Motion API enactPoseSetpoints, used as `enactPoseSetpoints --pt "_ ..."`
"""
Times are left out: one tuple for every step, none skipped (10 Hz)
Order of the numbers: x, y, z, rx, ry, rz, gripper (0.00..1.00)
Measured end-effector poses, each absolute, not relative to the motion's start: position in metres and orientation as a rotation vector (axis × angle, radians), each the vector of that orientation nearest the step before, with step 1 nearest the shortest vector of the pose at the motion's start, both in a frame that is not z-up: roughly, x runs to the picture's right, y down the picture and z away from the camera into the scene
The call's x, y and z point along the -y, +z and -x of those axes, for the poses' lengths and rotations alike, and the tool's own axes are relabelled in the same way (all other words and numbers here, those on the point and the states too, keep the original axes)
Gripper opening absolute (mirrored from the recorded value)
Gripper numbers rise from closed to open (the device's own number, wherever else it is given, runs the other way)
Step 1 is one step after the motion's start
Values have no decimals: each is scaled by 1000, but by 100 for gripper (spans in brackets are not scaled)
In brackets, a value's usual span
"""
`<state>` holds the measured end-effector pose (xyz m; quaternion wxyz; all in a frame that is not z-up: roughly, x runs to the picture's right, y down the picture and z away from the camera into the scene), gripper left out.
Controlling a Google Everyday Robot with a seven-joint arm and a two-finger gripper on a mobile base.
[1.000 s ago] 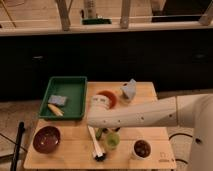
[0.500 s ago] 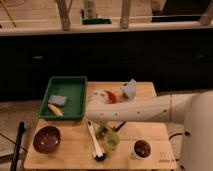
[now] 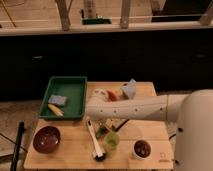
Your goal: Place pepper in purple bowl
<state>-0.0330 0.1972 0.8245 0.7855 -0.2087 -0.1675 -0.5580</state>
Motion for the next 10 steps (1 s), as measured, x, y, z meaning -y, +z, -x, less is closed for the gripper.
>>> enactPoseSetpoints --pt "-199 829 33 371 -1197 453 80" --pt "-201 832 34 383 -1190 457 77" --pt "-204 837 33 394 -1180 462 66" --pt "-205 839 32 398 -1174 459 59" --pt "-208 842 30 407 -1163 463 49" --pt "-210 846 26 417 -1149 464 36" --pt "-212 848 23 421 -1142 464 28" --pt "-214 850 18 425 -1129 466 18" --pt "-214 851 17 429 -1123 465 8" --pt "-214 850 18 429 -1126 464 1"
